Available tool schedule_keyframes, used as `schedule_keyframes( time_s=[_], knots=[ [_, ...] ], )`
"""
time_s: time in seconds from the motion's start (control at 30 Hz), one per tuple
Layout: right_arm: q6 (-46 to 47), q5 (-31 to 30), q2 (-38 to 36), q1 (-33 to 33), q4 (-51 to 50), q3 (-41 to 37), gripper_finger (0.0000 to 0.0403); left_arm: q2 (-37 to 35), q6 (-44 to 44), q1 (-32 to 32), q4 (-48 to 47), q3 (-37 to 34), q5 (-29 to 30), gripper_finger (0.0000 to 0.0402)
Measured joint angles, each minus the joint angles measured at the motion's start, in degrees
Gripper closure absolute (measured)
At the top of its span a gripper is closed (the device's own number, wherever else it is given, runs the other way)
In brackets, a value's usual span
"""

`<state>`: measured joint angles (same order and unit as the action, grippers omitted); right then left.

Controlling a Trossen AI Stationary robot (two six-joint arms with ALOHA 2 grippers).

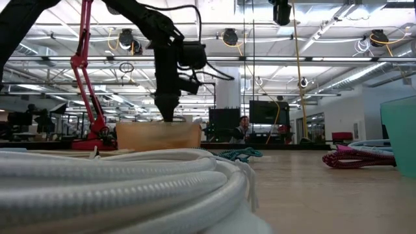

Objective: Pick & Place USB Port
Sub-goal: Put the top left light blue wire cable into the orange bin

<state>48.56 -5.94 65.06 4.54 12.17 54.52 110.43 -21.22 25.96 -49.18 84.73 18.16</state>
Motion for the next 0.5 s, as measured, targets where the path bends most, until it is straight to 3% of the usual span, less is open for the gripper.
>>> schedule_keyframes(
  time_s=[0.1, 0.3, 0.5],
  knots=[
    [-0.2, 0.0, 0.0, 0.0, 0.0, 0.0, 0.0232, -1.7, 1.4, 0.6, -0.5, 1.0, -0.2, 0.0270],
    [-0.8, 0.0, 0.0, 0.0, 0.1, 0.0, 0.0232, -2.9, 3.1, 1.3, -1.5, 1.4, -7.4, 0.0273],
    [-0.9, 0.0, 0.0, 0.0, 0.5, 0.0, 0.0232, -1.5, 3.5, 1.4, -1.5, 1.3, -10.9, 0.0314]
  ],
)
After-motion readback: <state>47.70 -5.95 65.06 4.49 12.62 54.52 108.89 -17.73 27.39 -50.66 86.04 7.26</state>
